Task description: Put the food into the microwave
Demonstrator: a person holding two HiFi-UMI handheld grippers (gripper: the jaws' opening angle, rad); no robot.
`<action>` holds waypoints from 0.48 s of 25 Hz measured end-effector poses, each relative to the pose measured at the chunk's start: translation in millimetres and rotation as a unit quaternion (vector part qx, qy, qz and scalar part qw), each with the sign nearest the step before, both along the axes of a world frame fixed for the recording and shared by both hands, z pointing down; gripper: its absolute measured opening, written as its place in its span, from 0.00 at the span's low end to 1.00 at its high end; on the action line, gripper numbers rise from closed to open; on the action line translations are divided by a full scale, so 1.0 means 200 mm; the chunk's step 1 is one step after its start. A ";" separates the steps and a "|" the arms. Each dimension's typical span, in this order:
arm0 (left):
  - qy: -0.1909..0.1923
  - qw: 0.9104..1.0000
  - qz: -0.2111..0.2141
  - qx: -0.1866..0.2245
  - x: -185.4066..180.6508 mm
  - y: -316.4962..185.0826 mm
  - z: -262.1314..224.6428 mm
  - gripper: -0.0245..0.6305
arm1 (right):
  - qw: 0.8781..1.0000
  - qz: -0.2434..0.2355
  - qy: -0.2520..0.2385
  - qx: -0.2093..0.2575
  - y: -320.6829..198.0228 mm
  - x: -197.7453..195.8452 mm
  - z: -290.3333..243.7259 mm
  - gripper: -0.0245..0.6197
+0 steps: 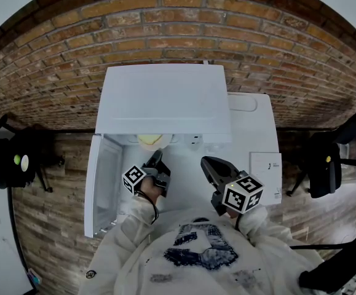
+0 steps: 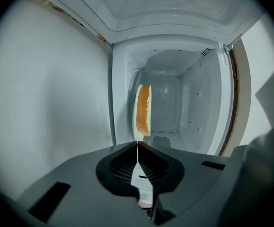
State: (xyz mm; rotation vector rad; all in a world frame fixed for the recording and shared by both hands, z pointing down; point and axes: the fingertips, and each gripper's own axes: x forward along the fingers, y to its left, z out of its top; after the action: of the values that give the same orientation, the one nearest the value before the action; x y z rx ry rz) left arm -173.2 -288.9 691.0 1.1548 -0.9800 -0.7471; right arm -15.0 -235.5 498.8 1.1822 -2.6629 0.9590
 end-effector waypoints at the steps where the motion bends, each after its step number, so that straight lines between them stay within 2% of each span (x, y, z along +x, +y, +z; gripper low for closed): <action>1: 0.000 1.000 0.000 0.001 0.00 0.00 0.00 0.06 | 1.000 0.000 0.000 0.000 0.00 0.00 0.00 0.06; 12: 0.002 1.000 0.002 0.004 -0.01 -0.03 -0.01 0.05 | 1.000 0.003 -0.004 -0.005 0.00 0.00 0.01 0.06</action>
State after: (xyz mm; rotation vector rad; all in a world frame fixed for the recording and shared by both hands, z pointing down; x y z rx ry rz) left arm -175.9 -295.2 689.6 1.1615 -0.9718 -0.7493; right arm -15.5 -236.5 500.5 1.1875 -2.6590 0.9778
